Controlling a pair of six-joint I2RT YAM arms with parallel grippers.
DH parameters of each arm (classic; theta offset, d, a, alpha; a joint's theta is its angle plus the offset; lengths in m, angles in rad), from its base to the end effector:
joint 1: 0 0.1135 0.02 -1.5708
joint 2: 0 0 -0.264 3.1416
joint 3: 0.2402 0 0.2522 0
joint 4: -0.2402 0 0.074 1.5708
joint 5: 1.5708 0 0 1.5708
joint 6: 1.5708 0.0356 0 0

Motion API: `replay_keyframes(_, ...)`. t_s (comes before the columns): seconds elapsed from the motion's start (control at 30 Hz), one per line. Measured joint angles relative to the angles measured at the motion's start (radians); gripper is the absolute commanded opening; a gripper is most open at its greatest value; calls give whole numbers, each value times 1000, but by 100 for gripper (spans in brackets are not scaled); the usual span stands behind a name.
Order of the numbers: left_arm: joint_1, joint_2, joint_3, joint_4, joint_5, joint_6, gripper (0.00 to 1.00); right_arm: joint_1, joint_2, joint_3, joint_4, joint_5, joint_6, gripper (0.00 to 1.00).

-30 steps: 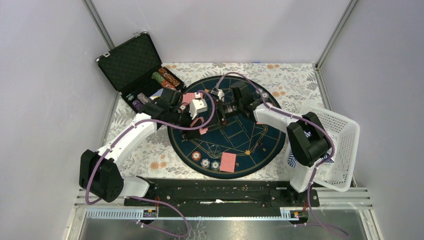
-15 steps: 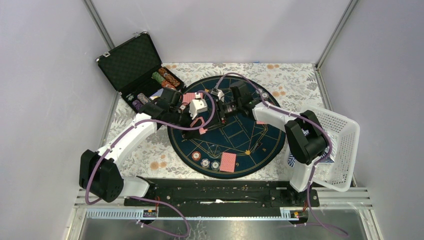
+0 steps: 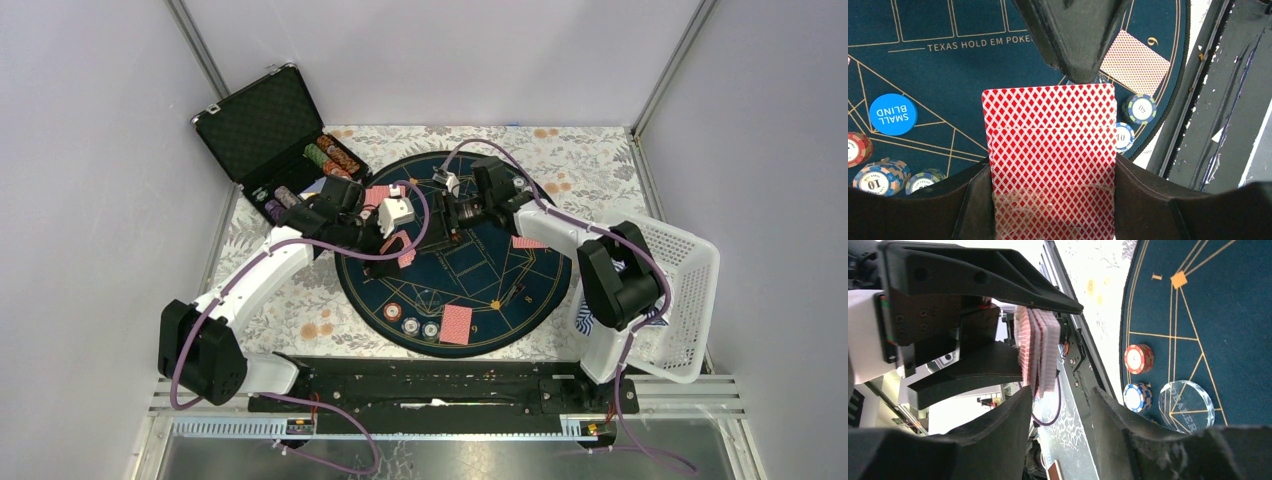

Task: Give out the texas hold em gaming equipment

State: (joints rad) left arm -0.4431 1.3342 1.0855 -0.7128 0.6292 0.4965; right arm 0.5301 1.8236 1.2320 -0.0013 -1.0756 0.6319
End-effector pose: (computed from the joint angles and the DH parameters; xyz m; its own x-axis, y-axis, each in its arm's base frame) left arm 0.2342 -0.1343 0.2837 -0.3413 0.5883 -0.7331 0.9252 0.3478 -0.1517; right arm 0.3277 0.2284 0.2315 -0.9028 -0.2037 -0.3788 -0.4171 0.2000 0.8866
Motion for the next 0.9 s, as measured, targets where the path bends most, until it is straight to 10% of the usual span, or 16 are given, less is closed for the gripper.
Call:
replay_keyframes(0.43,0,0,0,0,3,0,0,5,-11,13,42,5,51,66)
replay_keyframes(0.9,-4,0,0,0,4,11,0,56,79,42,109,-43,192,49)
